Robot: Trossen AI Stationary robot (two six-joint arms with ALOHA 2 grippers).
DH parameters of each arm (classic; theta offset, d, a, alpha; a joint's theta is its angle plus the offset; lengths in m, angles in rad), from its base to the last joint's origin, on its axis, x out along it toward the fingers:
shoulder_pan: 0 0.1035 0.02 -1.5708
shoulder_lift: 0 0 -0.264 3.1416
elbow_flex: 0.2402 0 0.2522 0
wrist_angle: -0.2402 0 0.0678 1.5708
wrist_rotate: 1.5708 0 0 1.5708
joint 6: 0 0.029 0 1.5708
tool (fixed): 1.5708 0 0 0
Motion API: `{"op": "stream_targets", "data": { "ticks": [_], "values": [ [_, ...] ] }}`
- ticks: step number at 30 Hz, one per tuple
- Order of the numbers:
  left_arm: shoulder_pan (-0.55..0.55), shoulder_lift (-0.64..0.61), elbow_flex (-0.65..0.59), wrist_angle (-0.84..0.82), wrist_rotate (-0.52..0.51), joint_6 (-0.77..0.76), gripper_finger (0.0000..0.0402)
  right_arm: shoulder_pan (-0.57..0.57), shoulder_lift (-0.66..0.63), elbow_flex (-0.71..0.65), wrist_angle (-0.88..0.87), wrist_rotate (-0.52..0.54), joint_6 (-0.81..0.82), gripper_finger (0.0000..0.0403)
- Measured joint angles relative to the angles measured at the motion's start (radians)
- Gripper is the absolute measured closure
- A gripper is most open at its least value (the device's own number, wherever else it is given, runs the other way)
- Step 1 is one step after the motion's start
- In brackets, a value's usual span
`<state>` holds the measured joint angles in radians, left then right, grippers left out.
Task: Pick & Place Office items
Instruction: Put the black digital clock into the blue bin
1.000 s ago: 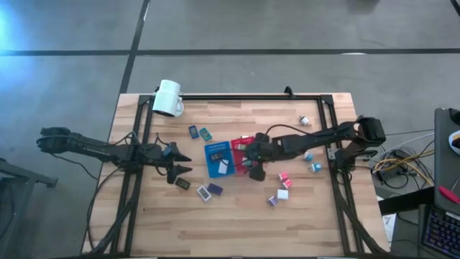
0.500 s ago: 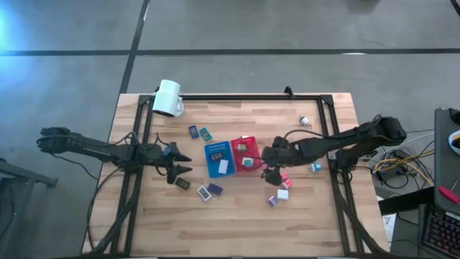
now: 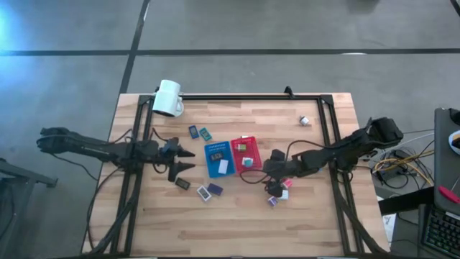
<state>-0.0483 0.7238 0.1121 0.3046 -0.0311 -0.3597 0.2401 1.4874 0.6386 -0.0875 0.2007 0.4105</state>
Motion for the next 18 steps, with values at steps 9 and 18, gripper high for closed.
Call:
{"op": "stream_targets", "data": {
  "ticks": [9,18],
  "values": [
    [-0.008,0.007,0.438,-0.715,-0.039,0.051,0.0152,0.0,0.004,-0.036,0.056,0.002,0.006,0.0101],
    [-0.081,0.081,0.598,-1.099,-0.037,-0.172,0.0152,0.0,0.005,-0.11,0.185,0.004,0.009,0.0103]
  ]
}}
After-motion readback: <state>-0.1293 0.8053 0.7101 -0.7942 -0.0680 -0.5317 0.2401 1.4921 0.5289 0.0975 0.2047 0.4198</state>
